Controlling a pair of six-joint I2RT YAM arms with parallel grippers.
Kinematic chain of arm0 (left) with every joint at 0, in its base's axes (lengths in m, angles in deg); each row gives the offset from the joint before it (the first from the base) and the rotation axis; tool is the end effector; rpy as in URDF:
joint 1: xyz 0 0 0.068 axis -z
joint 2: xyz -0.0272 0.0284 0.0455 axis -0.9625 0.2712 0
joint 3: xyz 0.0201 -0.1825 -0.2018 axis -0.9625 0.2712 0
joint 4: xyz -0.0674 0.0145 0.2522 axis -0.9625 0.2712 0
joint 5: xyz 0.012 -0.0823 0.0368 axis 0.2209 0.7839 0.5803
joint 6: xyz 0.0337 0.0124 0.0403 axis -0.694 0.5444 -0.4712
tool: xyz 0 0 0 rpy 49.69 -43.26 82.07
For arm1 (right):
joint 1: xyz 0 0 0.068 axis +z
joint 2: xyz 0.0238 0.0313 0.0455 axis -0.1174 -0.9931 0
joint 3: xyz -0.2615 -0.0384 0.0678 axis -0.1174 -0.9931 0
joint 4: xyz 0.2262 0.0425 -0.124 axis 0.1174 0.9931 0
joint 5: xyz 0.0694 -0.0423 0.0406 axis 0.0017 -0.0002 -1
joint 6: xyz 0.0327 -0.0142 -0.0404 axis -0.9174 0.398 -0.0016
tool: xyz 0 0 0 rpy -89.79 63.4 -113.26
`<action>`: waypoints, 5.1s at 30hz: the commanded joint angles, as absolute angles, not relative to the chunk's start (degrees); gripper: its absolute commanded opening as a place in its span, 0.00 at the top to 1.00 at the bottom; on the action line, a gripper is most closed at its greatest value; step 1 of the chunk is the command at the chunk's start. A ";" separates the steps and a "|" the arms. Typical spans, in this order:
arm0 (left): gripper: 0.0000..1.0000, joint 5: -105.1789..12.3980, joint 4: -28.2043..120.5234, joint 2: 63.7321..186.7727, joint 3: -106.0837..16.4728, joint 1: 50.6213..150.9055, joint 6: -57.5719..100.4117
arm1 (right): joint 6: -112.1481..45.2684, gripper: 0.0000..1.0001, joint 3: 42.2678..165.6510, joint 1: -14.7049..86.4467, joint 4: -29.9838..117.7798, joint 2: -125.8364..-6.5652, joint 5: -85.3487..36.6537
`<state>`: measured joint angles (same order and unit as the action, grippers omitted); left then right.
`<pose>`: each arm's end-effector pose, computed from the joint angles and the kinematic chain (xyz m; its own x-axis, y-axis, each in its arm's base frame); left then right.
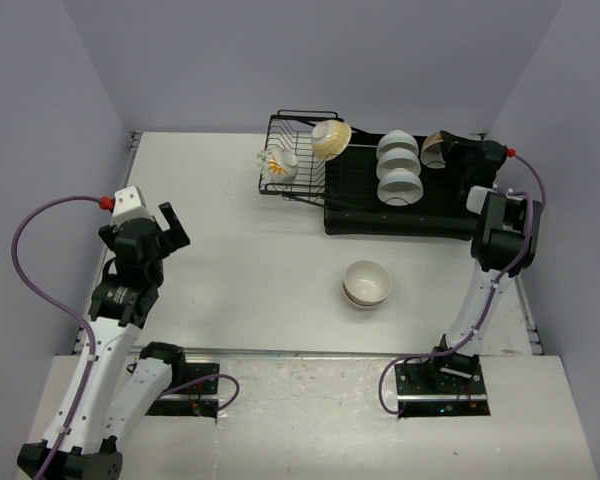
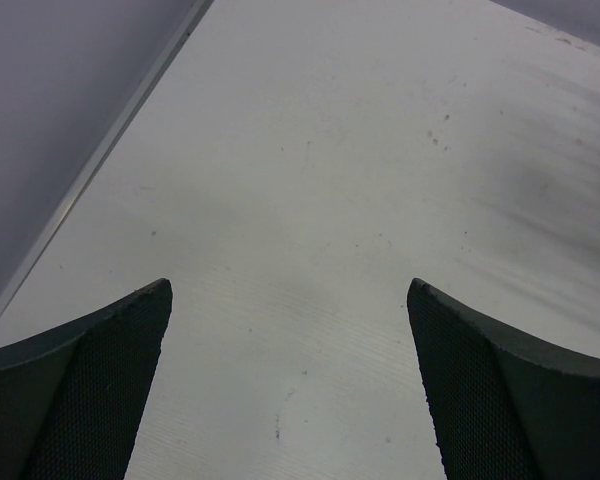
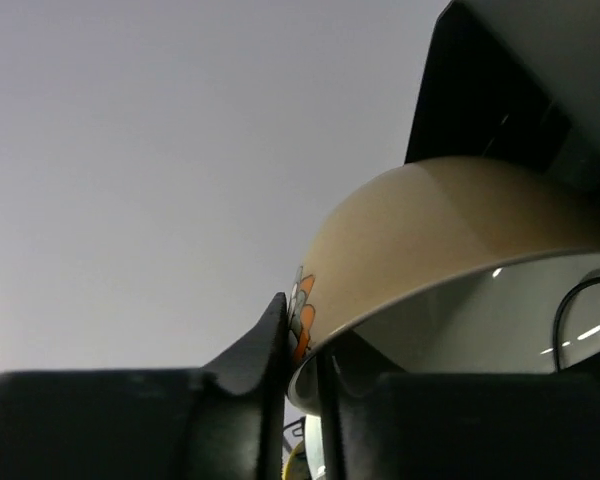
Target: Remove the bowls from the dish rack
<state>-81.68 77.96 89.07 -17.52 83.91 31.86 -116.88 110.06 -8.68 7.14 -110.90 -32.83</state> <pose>0.1505 -0.0092 0.3212 -0.2749 -0.2920 -0.9161 -0.3914 0.9042 -0.1708 0.4839 -0.1233 0.1857 -0.0090 0.9991 0.0424 0.1322 -0.0409 0.9904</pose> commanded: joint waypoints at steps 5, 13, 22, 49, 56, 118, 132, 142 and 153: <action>0.00 -79.97 76.48 89.57 -18.25 83.14 31.99 | -121.10 1.00 106.64 -9.34 -6.26 -109.84 -29.81; 0.00 -78.47 76.30 89.48 -18.25 83.14 31.64 | -126.37 1.00 104.61 -9.34 -23.56 -110.89 -29.54; 0.00 -77.50 76.21 89.66 -18.08 83.14 31.29 | -130.86 1.00 109.00 -9.34 -44.03 -118.35 -29.01; 0.00 -75.48 75.60 89.66 -17.90 82.97 30.85 | -126.65 1.00 105.58 -9.60 -52.06 -115.29 -31.12; 0.00 -75.48 75.51 89.49 -17.72 82.88 30.76 | -126.13 1.00 107.96 -9.52 -52.06 -112.15 -34.28; 0.00 -72.76 75.51 84.39 -17.02 83.84 31.11 | -47.10 1.00 105.85 54.90 108.87 -59.90 3.25; 0.00 -73.37 75.60 83.60 -16.93 84.72 31.11 | -48.34 1.00 102.86 61.32 107.21 -73.09 3.95; 0.00 -73.99 75.77 83.16 -16.85 85.43 31.11 | -48.95 1.00 100.84 61.32 105.44 -77.23 2.63; 0.00 -74.34 75.95 83.07 -16.85 85.69 31.11 | -50.18 0.73 99.60 61.32 105.18 -77.76 4.03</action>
<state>-73.50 77.69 83.39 -16.97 85.29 31.75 -49.11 99.39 61.11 104.91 -77.76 1.93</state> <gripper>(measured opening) 0.997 0.255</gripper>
